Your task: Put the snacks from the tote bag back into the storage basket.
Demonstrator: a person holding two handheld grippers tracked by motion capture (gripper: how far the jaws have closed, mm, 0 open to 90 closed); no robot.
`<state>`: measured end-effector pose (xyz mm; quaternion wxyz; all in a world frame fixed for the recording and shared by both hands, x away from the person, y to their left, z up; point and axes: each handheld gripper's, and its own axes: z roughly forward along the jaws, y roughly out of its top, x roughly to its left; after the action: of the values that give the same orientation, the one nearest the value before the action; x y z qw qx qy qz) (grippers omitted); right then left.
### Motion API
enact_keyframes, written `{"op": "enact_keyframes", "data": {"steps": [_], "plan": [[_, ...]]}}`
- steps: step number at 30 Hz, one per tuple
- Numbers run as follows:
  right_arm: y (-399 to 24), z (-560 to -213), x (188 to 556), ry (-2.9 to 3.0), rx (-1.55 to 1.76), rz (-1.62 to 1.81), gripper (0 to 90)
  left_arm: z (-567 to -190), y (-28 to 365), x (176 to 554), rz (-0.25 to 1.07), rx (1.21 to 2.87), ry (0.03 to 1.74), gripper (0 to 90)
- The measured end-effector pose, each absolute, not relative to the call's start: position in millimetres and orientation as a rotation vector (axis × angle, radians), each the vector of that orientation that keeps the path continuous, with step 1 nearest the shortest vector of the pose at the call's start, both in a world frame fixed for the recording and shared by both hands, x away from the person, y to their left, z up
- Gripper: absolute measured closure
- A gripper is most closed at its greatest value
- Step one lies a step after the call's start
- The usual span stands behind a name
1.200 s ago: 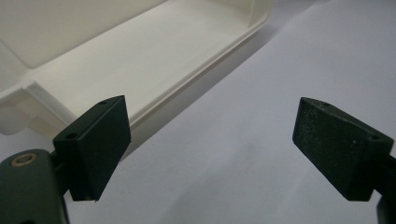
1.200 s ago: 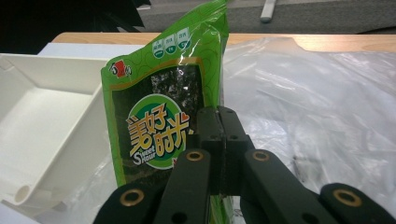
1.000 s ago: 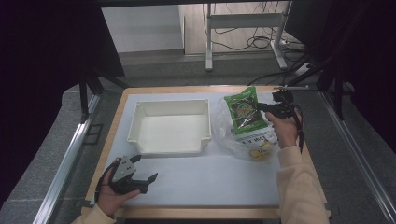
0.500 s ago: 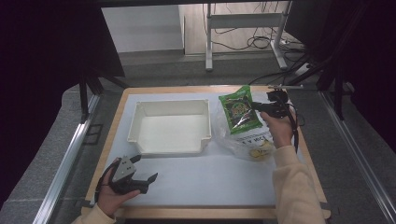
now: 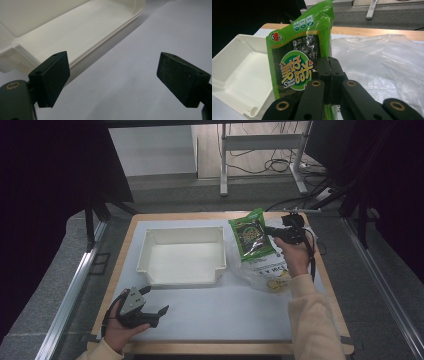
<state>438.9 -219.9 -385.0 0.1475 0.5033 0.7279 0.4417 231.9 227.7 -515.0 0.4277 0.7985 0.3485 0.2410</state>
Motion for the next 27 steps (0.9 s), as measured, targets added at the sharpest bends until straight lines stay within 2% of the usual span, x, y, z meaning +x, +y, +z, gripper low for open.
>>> {"op": "enact_keyframes", "data": {"steps": [27], "plan": [[-190.5, -373.2, 431.8, 2.108, 1.399, 1.353, 90.0, -513.6, 227.2, 230.9, 0.605, 1.990, 0.863, 11.3]]}}
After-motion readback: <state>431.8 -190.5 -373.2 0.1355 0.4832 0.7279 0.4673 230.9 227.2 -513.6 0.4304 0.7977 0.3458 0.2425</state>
